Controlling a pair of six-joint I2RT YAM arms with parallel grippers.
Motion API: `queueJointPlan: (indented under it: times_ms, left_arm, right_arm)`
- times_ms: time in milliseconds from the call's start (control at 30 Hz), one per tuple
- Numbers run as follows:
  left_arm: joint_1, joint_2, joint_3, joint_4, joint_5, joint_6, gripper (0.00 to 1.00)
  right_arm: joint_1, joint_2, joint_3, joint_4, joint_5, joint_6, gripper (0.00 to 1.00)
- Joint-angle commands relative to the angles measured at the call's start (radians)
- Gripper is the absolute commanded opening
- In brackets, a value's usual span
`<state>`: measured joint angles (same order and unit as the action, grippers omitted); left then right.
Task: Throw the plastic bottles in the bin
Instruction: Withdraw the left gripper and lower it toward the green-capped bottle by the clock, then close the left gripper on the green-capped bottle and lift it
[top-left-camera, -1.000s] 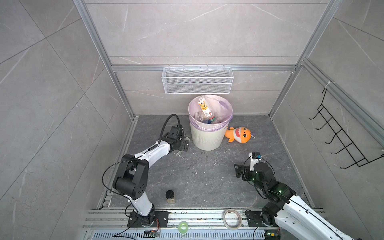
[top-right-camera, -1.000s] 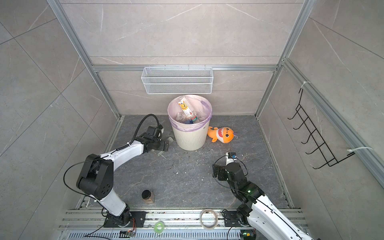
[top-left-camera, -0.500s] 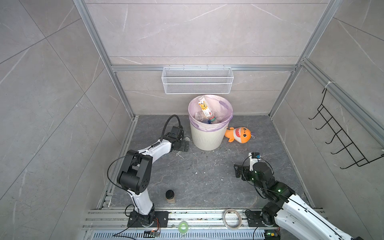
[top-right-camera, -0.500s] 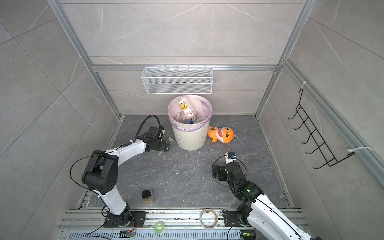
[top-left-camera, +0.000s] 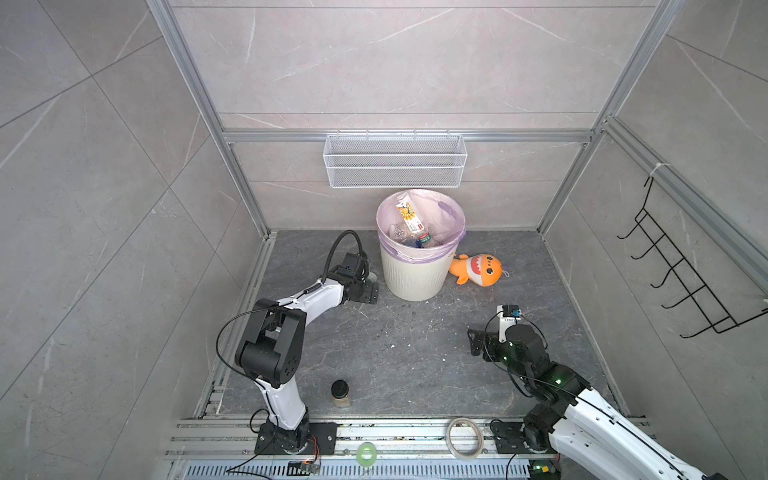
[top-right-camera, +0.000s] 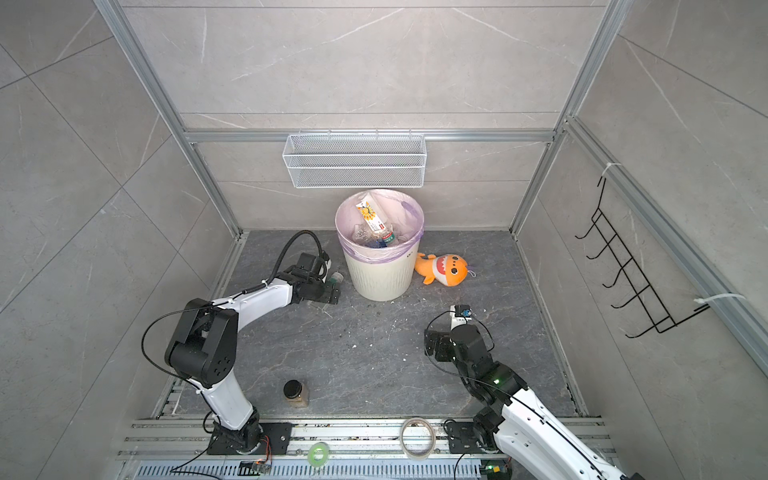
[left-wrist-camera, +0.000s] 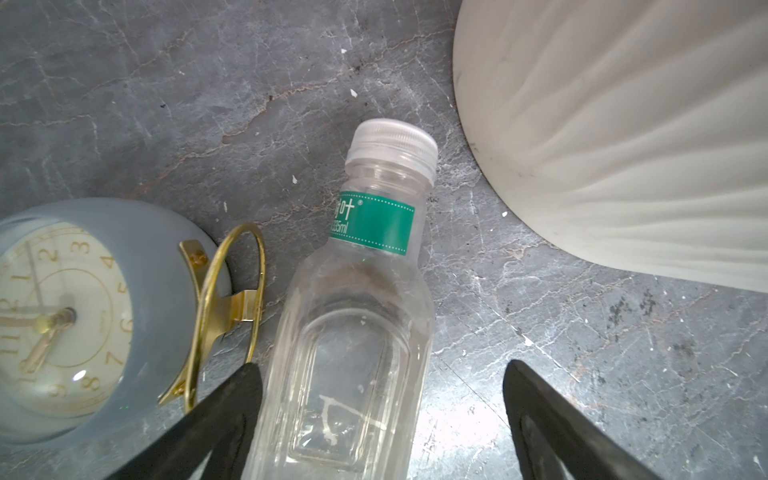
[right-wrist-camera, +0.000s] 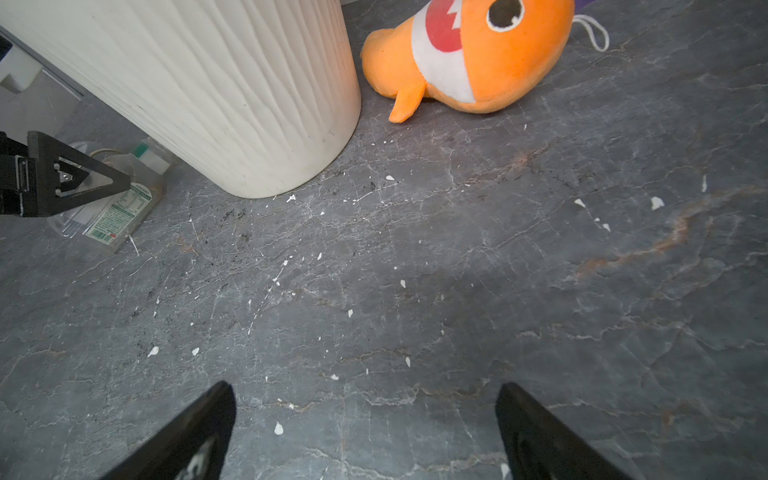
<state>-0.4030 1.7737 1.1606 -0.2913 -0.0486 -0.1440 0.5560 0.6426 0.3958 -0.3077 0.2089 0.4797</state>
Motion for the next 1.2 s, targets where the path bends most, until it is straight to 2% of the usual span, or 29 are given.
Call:
queueJointPlan:
  times_ms: [0,200,633,733,867,1167]
  left_arm:
    - [0.006,0.003,-0.009,0.017,0.018,-0.023,0.9]
    - [0.005,0.024,0.003,0.004,0.014,-0.03,0.82]
    - [0.004,0.077,0.062,-0.049,-0.017,-0.043,0.8]
    - [0.003,0.075,0.059,-0.049,-0.017,-0.046,0.72]
    - [0.0,0.05,0.04,-0.04,-0.016,-0.054,0.62]
    - [-0.008,-0.105,-0.112,0.057,0.03,-0.126,0.59]
  right_arm:
    - [0.007,0.0,-0.003,0.019,0.009,0.007,0.99]
    - [0.008,0.001,-0.001,0.017,0.009,0.006,0.99]
    - [0.009,0.003,0.0,0.018,0.012,0.005,0.99]
    - [0.009,0.005,-0.001,0.018,0.012,0.006,0.99]
    - [0.009,0.006,0.0,0.019,0.012,0.005,0.99]
    - [0.012,0.005,0.0,0.019,0.014,0.006,0.99]
